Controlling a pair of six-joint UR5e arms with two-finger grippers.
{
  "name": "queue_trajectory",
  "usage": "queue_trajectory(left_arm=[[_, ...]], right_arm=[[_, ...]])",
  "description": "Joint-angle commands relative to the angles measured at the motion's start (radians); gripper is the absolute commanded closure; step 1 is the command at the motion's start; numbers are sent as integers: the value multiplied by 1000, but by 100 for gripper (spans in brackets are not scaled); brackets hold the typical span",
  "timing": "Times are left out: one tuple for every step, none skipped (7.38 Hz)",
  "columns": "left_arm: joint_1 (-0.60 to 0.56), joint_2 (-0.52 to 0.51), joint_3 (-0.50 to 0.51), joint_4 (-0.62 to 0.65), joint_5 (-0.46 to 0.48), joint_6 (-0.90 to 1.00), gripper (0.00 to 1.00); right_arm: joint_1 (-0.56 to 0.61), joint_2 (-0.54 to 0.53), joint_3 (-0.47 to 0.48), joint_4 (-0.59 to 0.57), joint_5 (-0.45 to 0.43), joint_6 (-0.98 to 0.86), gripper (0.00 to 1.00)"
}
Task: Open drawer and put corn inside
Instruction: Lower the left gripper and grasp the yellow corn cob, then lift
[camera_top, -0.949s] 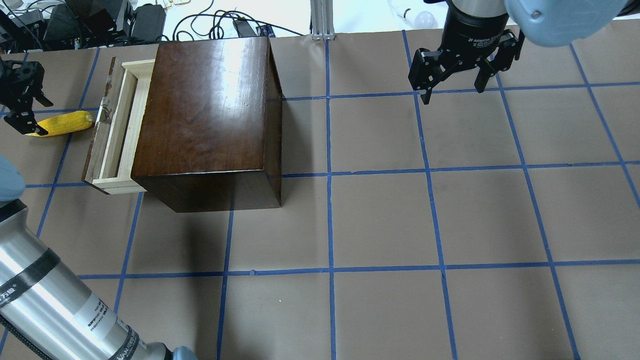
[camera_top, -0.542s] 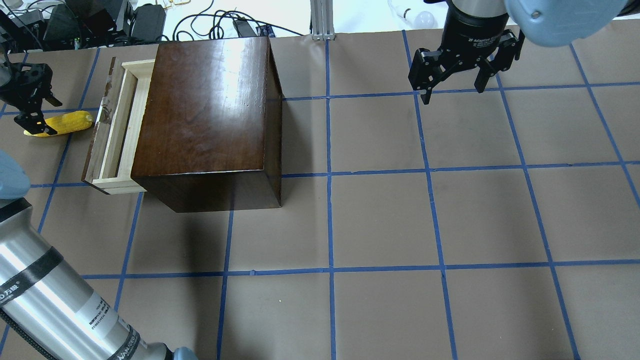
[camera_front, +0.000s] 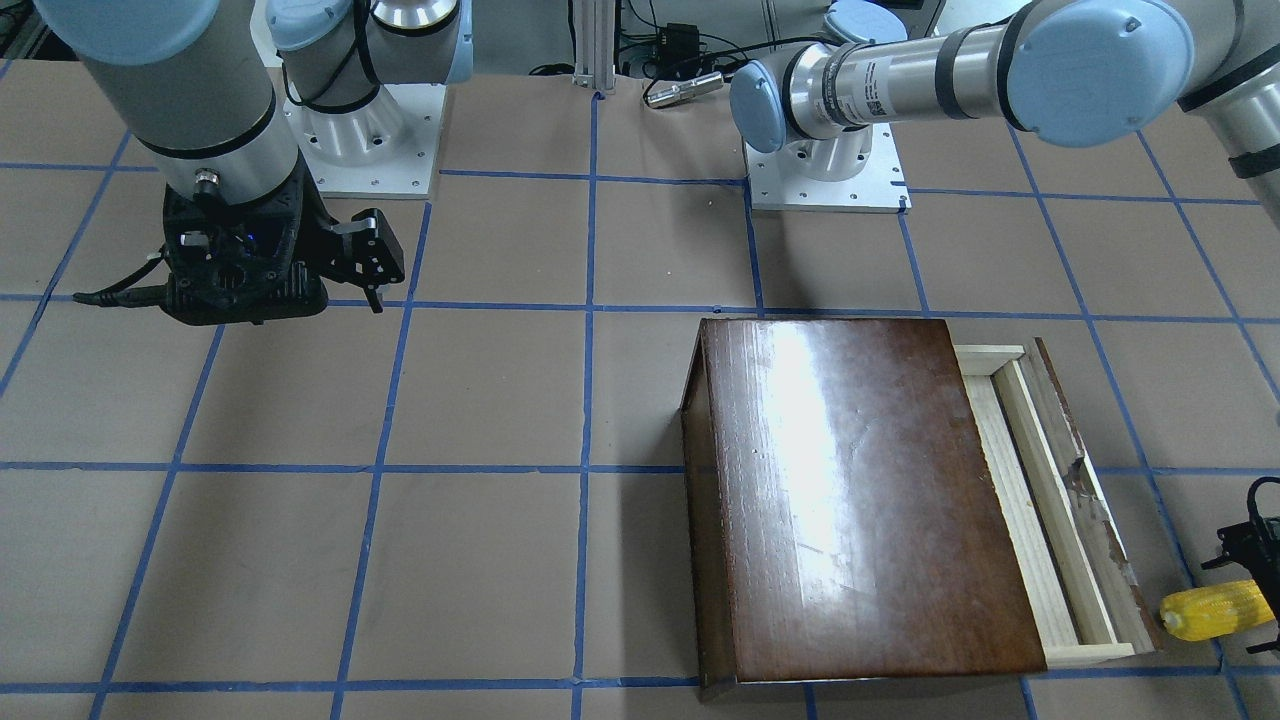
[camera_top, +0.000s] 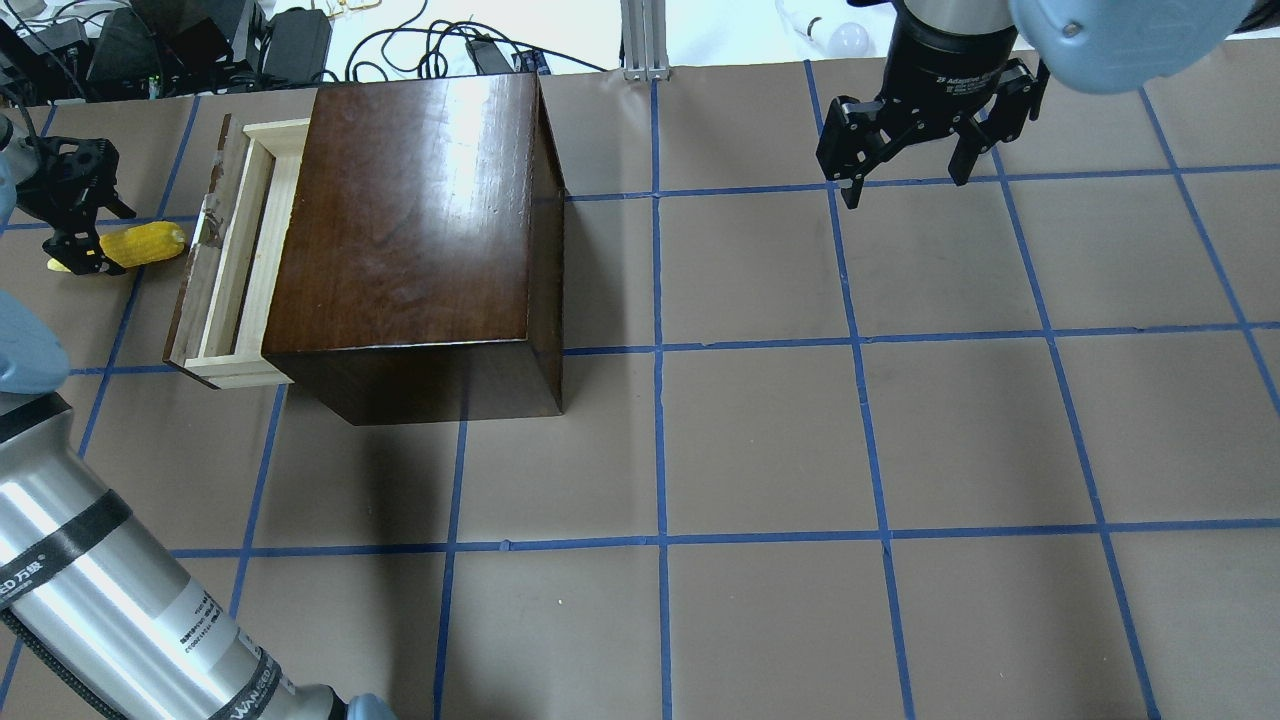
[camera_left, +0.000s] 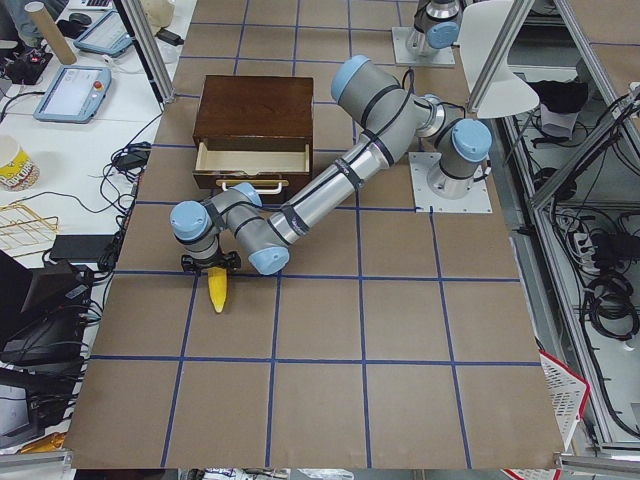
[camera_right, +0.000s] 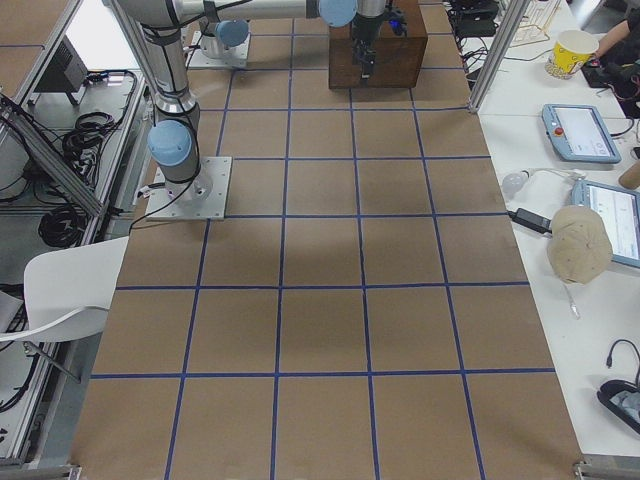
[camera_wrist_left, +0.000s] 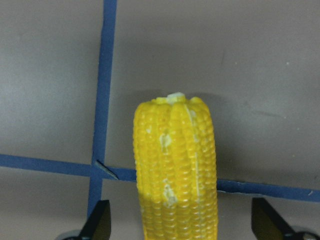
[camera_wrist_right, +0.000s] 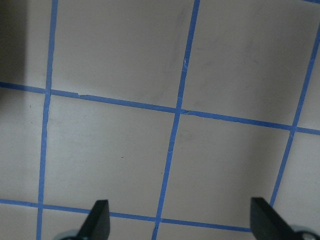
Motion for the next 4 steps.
queue_trajectory(left_arm=[[0, -13, -3, 9, 0, 10, 0], [0, -13, -3, 9, -2, 10, 2], [0, -13, -3, 9, -1, 10, 17], [0, -12, -3, 9, 0, 10, 52]], right_arm=[[0, 0, 0, 1, 0, 0, 0], [0, 0, 0, 1, 0, 0, 0], [0, 0, 0, 1, 0, 2, 0], [0, 0, 0, 1, 0, 0, 0]])
